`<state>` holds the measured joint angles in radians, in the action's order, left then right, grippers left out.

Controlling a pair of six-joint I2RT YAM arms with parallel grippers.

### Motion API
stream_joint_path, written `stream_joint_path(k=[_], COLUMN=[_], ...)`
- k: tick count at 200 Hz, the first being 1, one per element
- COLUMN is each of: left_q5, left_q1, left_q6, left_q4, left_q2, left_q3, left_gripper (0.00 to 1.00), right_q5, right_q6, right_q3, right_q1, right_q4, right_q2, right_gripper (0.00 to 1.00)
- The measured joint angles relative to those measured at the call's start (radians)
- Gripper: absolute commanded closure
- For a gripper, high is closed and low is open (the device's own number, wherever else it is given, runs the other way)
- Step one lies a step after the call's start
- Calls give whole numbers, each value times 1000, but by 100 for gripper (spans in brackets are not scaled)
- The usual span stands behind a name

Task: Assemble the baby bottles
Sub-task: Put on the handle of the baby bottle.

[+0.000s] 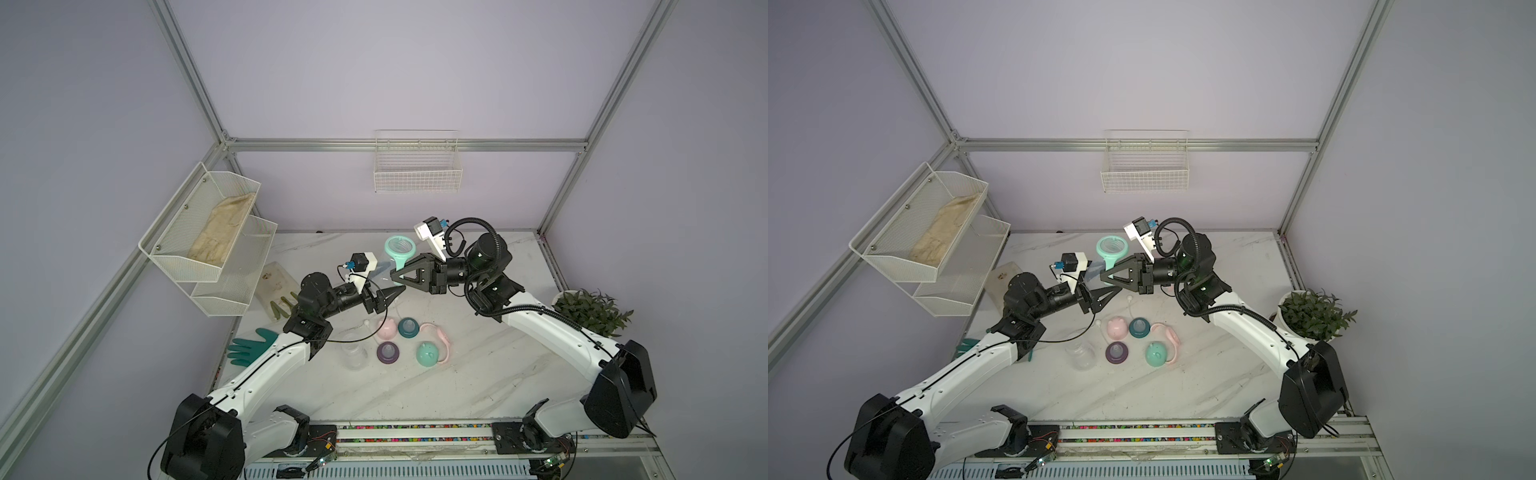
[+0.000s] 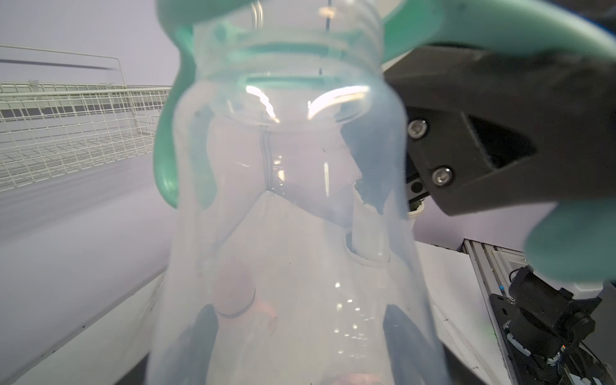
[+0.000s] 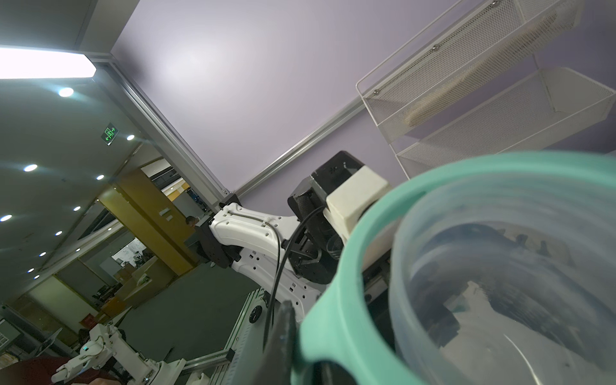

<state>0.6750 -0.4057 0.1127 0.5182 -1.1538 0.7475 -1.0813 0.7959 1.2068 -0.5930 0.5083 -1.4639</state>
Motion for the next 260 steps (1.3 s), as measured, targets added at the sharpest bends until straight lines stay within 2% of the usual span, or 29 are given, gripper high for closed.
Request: stream_joint_path(k=[15,71,111,136,171,248,260], left_q5=[-11,-24,-34,-44,-47,-59,-64], left_q1=[-1,-1,-2,-2,-4,-12,-12], left_q6=[0,-26,-27,-16,22,105,112], left_q4=[6,-8,-24,15,190,498,518], left_q2=[0,18,34,30,-55,-202,-209], left_q3=[0,0,-3,-18,-43,-43,-42], left_gripper=[100,100,100,100,100,100,100], right_q5=[16,73,74,74,96,128,130], right_q6=[-20,-189,-234,-195,-66,66,84], right_q3=[6,106,114,65,-29,-45,-45], right_q1=[-1,1,7,11,14,-6,-14], right_q4=[-27,-337,-393,-304,-94,68,95], right_q2=[3,21,28,32,31,-10,-26], right_gripper=[100,100,100,100,100,100,94])
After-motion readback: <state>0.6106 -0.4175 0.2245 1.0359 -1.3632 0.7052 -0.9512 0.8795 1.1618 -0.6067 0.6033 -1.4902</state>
